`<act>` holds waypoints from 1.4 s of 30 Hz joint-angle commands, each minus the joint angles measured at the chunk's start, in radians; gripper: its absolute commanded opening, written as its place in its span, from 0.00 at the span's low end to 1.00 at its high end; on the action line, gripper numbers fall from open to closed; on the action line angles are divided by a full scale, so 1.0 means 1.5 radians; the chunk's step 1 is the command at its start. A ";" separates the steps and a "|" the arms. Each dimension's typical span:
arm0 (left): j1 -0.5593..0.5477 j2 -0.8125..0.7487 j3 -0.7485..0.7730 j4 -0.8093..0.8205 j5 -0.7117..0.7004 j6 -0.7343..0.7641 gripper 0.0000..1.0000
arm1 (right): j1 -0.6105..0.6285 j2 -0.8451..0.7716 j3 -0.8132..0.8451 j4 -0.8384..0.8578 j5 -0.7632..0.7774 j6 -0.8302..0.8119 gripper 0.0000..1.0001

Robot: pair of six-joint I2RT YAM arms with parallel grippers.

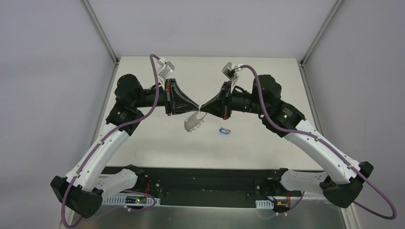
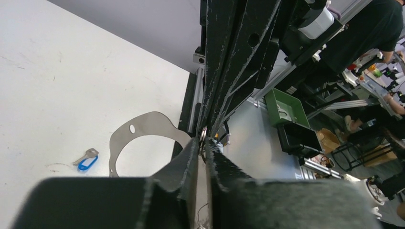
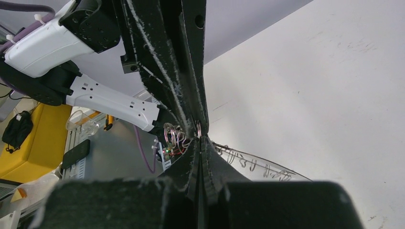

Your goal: Put the keys on the keyring

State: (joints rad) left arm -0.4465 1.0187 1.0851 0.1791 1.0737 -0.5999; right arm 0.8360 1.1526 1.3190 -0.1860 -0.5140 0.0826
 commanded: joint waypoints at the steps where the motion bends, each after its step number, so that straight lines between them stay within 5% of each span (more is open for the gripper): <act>1: -0.009 -0.012 -0.003 0.039 0.028 -0.005 0.01 | 0.004 -0.005 0.036 0.057 -0.009 0.013 0.00; 9: -0.012 -0.021 -0.006 0.048 0.031 -0.005 0.00 | 0.004 -0.013 0.033 0.010 -0.009 -0.005 0.00; 18: -0.013 -0.004 0.024 -0.031 0.036 0.034 0.00 | 0.002 -0.033 0.077 -0.192 0.049 -0.104 0.36; 29: -0.013 0.052 0.114 -0.295 0.063 0.134 0.00 | -0.025 0.059 0.272 -0.463 -0.037 -0.199 0.38; 42: -0.022 0.073 0.128 -0.317 0.144 0.119 0.00 | -0.062 0.175 0.332 -0.447 -0.197 -0.187 0.35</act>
State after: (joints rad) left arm -0.4610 1.1286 1.2243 -0.3115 1.2060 -0.4282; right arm 0.7467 1.4124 1.7729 -0.8768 -0.6907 -0.1883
